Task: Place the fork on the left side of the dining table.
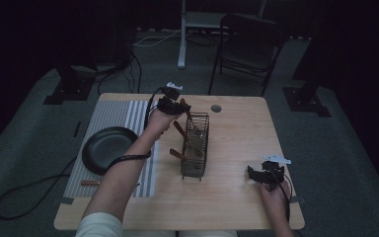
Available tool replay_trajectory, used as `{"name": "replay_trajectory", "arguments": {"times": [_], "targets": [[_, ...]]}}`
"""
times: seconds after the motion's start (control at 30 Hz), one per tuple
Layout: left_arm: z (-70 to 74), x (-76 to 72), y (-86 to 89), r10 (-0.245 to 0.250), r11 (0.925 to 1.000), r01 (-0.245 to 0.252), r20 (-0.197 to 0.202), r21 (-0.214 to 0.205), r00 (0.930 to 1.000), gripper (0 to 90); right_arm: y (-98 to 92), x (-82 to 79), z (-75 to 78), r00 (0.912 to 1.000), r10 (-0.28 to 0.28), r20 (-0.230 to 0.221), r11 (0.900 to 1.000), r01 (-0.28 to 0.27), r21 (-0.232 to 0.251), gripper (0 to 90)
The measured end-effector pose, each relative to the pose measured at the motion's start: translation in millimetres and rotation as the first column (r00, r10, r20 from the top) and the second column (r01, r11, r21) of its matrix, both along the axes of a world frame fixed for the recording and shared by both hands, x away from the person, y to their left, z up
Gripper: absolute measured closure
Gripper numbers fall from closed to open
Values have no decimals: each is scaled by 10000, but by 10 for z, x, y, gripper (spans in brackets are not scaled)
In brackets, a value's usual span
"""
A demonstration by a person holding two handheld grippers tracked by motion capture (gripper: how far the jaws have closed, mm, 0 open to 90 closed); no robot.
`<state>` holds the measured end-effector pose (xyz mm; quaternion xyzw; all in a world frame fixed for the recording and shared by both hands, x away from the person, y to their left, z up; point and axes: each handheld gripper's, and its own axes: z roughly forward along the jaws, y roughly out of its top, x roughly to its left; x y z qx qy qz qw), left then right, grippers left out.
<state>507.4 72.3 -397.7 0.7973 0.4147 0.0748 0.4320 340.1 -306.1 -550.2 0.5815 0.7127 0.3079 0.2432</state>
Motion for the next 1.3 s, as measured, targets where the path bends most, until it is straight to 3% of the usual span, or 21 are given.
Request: {"name": "replay_trajectory", "arguments": {"times": [0.03,0.47,0.87,1.3], "targets": [[-1,-11,15,-45,9998,43,-71,-210,10000,797,0,0,0,10000,-3,-4,10000,3,-2,128],[106,-125,37,37,10000,-36,443,-12,9990,805,0,0,0,10000,2,-1,10000,-2,-4,128],[459,-258,186,-134,9968,184,648,-773,9978,805,0,0,0,10000,1,0,10000,-1,-3,127],[854,-438,392,-30,9938,174,1304,-1095,9915,805,0,0,0,10000,4,9,10000,-3,-7,128]]}}
